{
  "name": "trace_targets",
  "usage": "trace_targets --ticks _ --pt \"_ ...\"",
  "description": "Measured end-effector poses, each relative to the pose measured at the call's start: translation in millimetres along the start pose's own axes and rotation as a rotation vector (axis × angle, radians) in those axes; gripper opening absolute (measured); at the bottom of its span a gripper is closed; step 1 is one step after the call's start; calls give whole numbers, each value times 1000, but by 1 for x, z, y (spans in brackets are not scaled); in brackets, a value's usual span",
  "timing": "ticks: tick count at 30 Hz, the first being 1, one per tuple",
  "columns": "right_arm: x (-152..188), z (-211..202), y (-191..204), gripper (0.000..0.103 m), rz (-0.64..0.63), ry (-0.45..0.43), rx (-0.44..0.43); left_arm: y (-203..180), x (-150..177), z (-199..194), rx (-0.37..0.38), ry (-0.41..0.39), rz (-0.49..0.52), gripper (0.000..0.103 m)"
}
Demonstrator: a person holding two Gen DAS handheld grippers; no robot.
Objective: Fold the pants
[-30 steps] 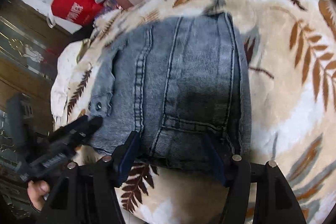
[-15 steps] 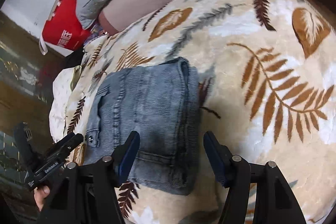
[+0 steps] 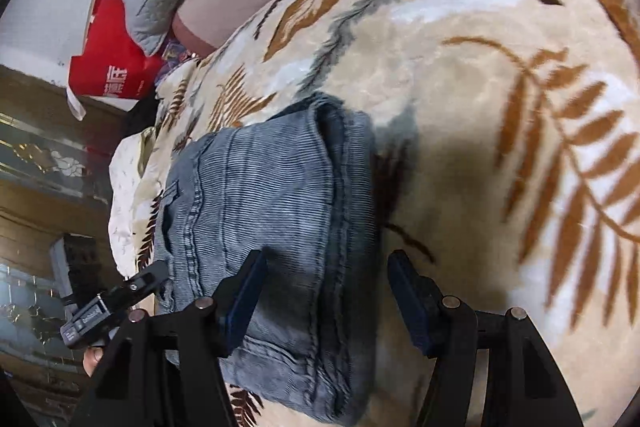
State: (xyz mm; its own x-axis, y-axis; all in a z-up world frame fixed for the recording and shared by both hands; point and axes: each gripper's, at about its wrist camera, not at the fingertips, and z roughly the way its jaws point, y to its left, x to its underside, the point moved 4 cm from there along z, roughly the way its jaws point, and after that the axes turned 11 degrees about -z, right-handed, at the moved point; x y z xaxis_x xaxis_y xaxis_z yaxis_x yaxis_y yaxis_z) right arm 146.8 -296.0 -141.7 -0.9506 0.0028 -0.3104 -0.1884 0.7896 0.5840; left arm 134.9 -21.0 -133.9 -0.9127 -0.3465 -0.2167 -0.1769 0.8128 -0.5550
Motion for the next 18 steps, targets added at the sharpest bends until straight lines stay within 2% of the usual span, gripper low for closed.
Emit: trace_targets --ticks 3,4,5,6,7,8,13,18 --pt "-4 10 7 66 -14 12 19 -3 -1 6 16 23 -10 79" --pt "-5 11 9 60 -18 13 31 -2 -1 7 12 24 -8 79" --pt "-5 13 12 45 -33 23 58 -3 0 9 4 26 -2 79" --pt "-4 13 14 41 -46 29 82 -5 1 10 1 27 8 76" --pt "-3 14 17 34 -56 31 109 -6 2 10 -3 24 23 67" --pt "-4 13 19 26 -64 31 132 -8 3 10 -10 22 37 63" --pt "-5 11 33 15 -126 27 192 -13 4 3 -26 10 69 34" --pt "-7 -1 57 12 -208 -10 228 -30 11 -9 -85 -51 180 28"
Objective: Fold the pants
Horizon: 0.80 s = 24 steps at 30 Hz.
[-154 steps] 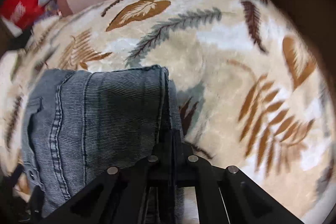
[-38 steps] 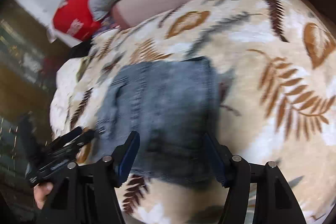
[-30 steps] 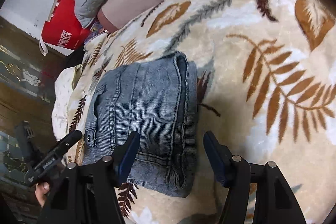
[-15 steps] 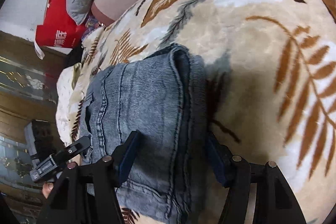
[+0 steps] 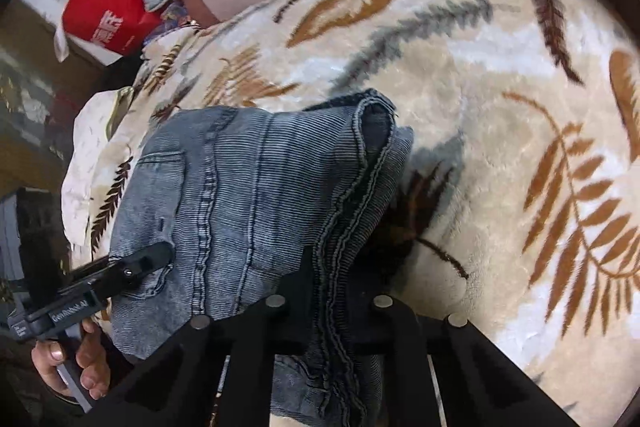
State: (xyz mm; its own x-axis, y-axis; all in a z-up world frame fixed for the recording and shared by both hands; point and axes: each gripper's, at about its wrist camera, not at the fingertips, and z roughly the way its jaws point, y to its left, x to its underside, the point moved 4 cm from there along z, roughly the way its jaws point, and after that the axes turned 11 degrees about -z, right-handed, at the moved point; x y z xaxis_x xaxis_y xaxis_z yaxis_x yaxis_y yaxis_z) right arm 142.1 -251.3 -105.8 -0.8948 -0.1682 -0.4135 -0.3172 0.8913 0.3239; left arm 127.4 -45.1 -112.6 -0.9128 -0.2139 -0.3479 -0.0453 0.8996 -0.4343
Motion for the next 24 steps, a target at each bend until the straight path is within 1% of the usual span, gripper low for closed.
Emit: trace_targets --ticks 4,7,9,11,14,19,24 --pt "-7 -19 12 12 -28 -50 -2 -11 -4 -21 -15 -65 52 27" --pt "-19 -36 26 12 -57 -88 -1 -17 -18 -46 -21 -133 83 27" --pt "-33 -47 36 12 -77 -115 -5 -18 -31 -61 -22 -167 92 27" --pt "-53 -57 46 12 -93 -144 -13 -18 -43 -71 -24 -190 94 27" --pt "-82 -65 62 12 -124 -166 -16 -13 -70 -84 -38 -230 81 28" --pt "-125 -58 85 12 -166 -178 -10 3 -102 -85 -63 -251 59 28" --pt "-139 -29 84 12 -170 -145 -5 18 -114 -63 -86 -224 38 28"
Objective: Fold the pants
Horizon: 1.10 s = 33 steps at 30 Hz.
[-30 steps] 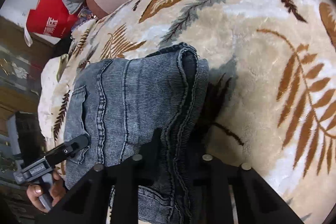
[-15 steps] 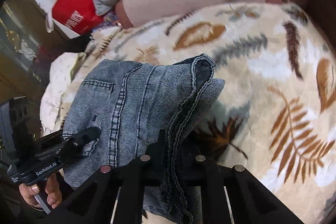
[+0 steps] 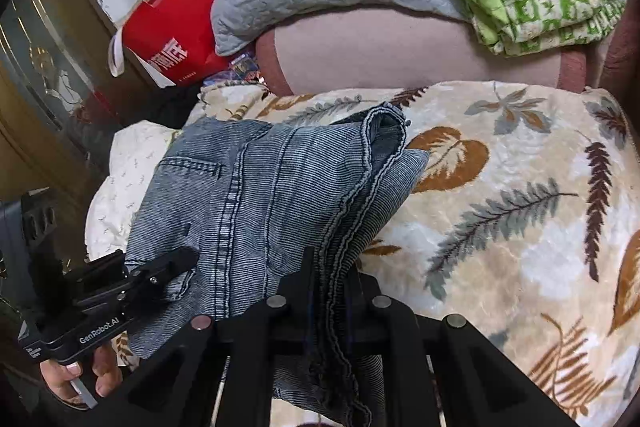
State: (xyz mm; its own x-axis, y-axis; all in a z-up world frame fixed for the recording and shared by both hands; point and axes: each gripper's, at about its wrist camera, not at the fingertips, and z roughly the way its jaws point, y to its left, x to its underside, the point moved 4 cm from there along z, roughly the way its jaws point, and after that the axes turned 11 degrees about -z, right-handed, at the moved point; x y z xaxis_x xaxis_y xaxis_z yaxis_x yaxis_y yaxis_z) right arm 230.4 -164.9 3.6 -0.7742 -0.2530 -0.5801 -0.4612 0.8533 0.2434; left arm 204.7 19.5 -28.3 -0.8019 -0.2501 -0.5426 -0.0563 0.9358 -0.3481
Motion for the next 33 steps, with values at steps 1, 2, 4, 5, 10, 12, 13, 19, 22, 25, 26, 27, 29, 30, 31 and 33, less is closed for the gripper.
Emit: trace_targets --ticks 1,2,4,5,10,12,13,19,22,25,26,27,29,30,31,33 --pt "0 8 -1 12 4 10 -1 2 2 5 -5 7 -3 28" --pt "2 17 -4 12 9 21 -2 4 5 10 -9 16 -5 28" --pt "8 35 -9 12 14 47 6 11 8 28 -17 41 -13 28" --pt "10 40 -11 12 17 55 6 12 10 32 -19 48 -15 28" --pt "22 69 -25 12 35 98 17 22 19 66 -28 100 -26 28" --pt "25 78 -29 12 37 110 24 24 22 73 -34 109 -26 29" --pt "27 82 -30 12 41 115 27 27 24 78 -39 113 -30 32" --pt "38 99 -42 19 63 169 79 39 24 84 -59 136 -87 66" --pt "37 88 -41 22 56 152 117 42 26 68 -55 123 -106 66" --pt "36 61 -32 23 33 94 179 45 32 40 -90 40 -92 70" --pt "38 52 -26 24 26 71 173 45 35 33 -103 16 -86 71" --pt "42 48 -18 24 22 58 157 45 39 30 -111 6 -80 71" --pt "53 50 -5 27 -2 64 136 45 46 35 -137 22 -68 73" --pt "63 59 -1 29 -11 92 137 45 53 43 -160 46 -58 75" --pt "70 70 0 33 -11 129 141 46 60 54 -201 69 -48 77" --pt "85 88 -2 33 -7 186 161 47 62 58 -221 64 -59 79"
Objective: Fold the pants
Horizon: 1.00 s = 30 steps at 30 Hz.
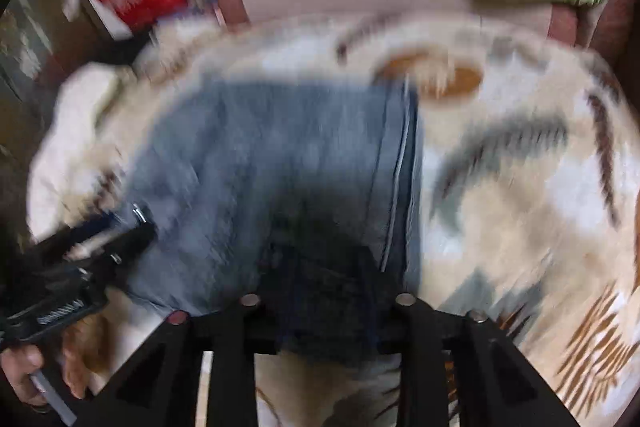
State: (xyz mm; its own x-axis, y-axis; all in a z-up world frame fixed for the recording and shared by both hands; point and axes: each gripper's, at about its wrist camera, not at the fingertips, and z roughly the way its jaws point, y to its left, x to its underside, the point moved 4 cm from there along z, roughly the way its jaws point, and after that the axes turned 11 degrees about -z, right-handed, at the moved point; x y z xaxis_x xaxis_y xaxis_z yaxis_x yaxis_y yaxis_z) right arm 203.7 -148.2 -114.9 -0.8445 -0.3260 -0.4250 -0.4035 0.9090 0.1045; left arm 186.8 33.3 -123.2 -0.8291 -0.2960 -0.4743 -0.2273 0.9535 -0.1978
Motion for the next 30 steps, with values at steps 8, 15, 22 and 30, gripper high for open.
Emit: trace_targets --ticks 8,15,22,30 --pt "15 -100 15 66 -44 -215 71 -3 13 -82 -97 -176 27 81" --pt "73 -127 31 68 -33 -249 124 -18 54 -127 -92 -236 40 81" --pt "102 -134 34 68 -35 -240 149 -31 75 -151 -17 -256 46 84" --pt "98 -141 40 68 -59 -249 166 -34 74 -153 31 -240 33 92"
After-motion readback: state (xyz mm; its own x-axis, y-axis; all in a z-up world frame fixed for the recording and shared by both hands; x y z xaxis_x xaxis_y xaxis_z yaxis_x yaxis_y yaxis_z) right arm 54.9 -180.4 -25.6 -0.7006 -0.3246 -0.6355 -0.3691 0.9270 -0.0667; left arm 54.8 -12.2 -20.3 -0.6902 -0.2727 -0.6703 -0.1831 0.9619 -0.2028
